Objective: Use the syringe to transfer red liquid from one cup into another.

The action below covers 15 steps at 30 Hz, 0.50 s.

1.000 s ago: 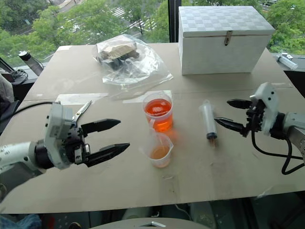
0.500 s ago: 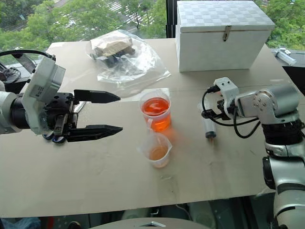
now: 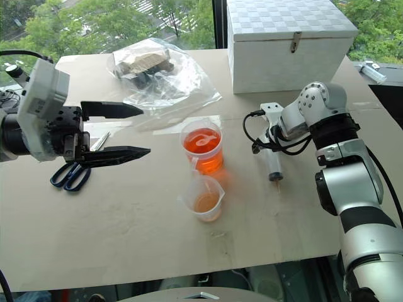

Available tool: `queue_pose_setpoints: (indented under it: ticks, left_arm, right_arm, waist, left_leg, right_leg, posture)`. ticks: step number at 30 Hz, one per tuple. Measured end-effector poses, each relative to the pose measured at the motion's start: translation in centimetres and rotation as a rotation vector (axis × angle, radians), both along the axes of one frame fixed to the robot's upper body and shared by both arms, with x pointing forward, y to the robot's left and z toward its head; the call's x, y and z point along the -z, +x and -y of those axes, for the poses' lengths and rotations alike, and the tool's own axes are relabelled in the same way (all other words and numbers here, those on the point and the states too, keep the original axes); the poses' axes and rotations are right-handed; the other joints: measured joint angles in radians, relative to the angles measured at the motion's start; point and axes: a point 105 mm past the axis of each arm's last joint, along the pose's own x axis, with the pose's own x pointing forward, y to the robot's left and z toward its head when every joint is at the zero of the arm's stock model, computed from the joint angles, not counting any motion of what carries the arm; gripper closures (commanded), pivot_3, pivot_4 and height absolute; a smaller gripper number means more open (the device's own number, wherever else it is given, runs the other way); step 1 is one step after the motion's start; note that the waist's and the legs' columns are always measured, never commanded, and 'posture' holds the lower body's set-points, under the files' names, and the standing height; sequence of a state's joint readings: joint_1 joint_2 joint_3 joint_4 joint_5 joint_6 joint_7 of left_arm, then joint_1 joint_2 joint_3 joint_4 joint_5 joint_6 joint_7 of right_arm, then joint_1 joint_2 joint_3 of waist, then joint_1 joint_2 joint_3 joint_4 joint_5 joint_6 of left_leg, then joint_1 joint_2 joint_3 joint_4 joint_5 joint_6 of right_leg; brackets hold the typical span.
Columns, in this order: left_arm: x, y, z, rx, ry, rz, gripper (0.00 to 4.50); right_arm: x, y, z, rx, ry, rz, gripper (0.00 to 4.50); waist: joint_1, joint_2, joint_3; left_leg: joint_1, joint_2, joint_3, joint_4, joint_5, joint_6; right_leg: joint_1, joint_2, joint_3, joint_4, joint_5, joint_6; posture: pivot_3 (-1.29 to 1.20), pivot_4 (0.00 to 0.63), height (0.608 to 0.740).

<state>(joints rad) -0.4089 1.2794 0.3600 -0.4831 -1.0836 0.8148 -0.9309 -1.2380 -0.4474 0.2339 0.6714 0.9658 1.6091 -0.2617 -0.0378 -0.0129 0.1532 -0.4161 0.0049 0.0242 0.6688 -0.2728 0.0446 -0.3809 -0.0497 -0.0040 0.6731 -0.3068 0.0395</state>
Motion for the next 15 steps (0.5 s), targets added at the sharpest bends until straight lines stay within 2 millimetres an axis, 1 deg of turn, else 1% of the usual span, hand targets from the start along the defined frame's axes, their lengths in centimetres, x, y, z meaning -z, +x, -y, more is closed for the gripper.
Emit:
queue_pose_setpoints:
  ticks: [3, 7, 10, 11, 14, 15]
  left_arm:
    - [-0.8, -0.3, 0.4, 0.016, -0.034, 0.026, 0.03]
    - [-0.8, -1.1, 0.9, 0.05, -0.041, 0.018, 0.03]
    - [-1.0, -1.5, 1.0, 0.067, -0.053, 0.014, 0.0]
    - [-1.0, -1.6, 1.1, 0.073, -0.056, 0.009, 0.0]
    - [-0.6, -1.8, 1.1, 0.089, -0.056, -0.008, 0.0]
    - [-0.6, -1.8, 1.1, 0.093, -0.057, -0.01, 0.0]
  right_arm:
    - [0.1, 0.2, -0.7, 0.018, -0.027, -0.03, 0.0]
    - [0.1, 0.3, -0.8, 0.056, -0.058, -0.065, 0.0]
    - [0.1, 0.2, -0.8, 0.094, -0.064, -0.1, 0.76]
    - [0.2, 0.2, -0.6, 0.107, -0.067, -0.111, 1.1]
    - [0.2, 0.1, -0.3, 0.141, -0.073, -0.136, 2.66]
    - [0.2, 0.1, -0.2, 0.149, -0.071, -0.14, 2.88]
  waist:
    - [-0.003, 0.0, 0.0]
    - [-0.004, 0.0, 0.0]
    - [-0.003, 0.0, 0.0]
    - [-0.003, 0.0, 0.0]
    - [-0.004, 0.0, 0.0]
    - [-0.004, 0.0, 0.0]
  left_leg:
    - [0.0, 0.0, 0.0, 0.0, 0.0, 0.0]
    - [0.0, 0.0, 0.0, 0.0, 0.0, 0.0]
    - [0.0, 0.0, 0.0, 0.0, 0.0, 0.0]
    - [0.0, 0.0, 0.0, 0.0, 0.0, 0.0]
    - [0.0, 0.0, 0.0, 0.0, 0.0, 0.0]
    - [0.001, 0.0, 0.0, 0.0, 0.0, 0.0]
  right_leg:
    - [0.0, 0.0, 0.0, 0.001, 0.0, 0.0]
    - [0.0, 0.001, 0.0, 0.002, 0.0, 0.0]
    - [0.0, 0.002, 0.0, 0.003, 0.0, 0.0]
    - [0.0, 0.002, 0.0, 0.003, 0.0, 0.0]
    - [0.0, 0.003, 0.0, 0.003, 0.0, 0.0]
    - [0.0, 0.003, 0.0, 0.003, 0.0, 0.0]
  posture:
    - [0.0, 0.15, 0.74]
    - [0.0, 0.15, 0.74]
    - [0.0, 0.15, 0.74]
    - [0.0, 0.15, 0.74]
    - [0.0, 0.15, 0.74]
    - [0.0, 0.15, 0.74]
